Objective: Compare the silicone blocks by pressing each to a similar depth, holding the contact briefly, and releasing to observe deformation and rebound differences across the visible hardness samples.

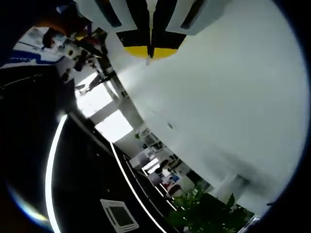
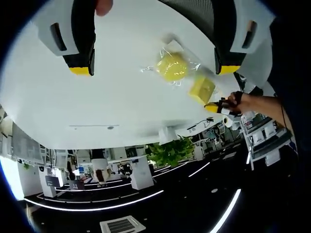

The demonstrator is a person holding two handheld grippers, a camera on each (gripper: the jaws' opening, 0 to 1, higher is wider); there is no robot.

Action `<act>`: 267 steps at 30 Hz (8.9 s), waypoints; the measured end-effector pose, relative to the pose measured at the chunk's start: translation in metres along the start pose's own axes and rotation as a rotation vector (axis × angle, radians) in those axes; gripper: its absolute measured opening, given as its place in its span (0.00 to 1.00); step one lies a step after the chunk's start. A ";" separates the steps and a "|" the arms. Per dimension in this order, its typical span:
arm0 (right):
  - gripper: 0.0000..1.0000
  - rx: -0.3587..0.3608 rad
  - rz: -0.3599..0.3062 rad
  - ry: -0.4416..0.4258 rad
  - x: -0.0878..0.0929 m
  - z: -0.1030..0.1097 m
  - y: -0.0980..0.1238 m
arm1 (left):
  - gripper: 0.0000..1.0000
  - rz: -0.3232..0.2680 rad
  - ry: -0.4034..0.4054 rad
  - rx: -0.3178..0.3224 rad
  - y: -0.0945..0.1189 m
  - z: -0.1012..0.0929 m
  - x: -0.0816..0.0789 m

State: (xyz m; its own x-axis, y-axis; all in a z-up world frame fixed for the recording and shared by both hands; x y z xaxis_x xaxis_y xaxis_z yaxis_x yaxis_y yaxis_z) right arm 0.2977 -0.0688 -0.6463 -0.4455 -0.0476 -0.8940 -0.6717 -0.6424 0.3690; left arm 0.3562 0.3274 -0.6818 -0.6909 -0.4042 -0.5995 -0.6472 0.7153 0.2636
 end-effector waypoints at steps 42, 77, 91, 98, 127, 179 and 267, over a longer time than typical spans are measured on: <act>0.96 0.106 0.057 -0.059 0.005 -0.012 0.002 | 0.00 0.138 -0.301 -0.173 -0.015 0.060 0.012; 0.96 0.096 0.073 -0.088 0.008 -0.010 -0.001 | 0.02 0.119 -0.312 -0.219 -0.015 0.070 0.013; 0.96 0.104 0.056 -0.100 0.008 -0.010 0.001 | 0.51 0.013 -0.244 -0.334 -0.004 0.087 0.001; 0.96 0.109 0.050 -0.087 0.004 -0.011 -0.002 | 0.71 -0.056 -0.240 -0.331 0.012 0.083 -0.010; 0.96 0.068 0.087 0.050 0.007 -0.012 -0.011 | 1.00 -0.107 -0.528 -0.248 0.087 0.009 -0.016; 0.97 0.098 0.060 0.041 0.026 -0.007 0.006 | 1.00 -0.107 -0.467 -0.187 0.052 -0.035 -0.022; 0.96 0.095 0.064 -0.030 0.035 -0.006 0.016 | 0.00 0.347 0.077 -0.249 -0.131 -0.013 0.064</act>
State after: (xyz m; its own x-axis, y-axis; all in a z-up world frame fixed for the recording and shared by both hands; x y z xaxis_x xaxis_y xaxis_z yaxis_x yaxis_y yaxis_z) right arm 0.2746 -0.0857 -0.6731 -0.5056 -0.0628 -0.8605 -0.6939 -0.5631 0.4489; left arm 0.3929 0.2004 -0.7453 -0.8970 -0.2123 -0.3878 -0.4241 0.6607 0.6194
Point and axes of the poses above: the point that each gripper's makers call its tool centre point, and the gripper's own axes: y roughly backward along the fingers, z roughly to its left, x roughly out of its underside, the point moved 8 cm from there along y, roughly backward along the fingers
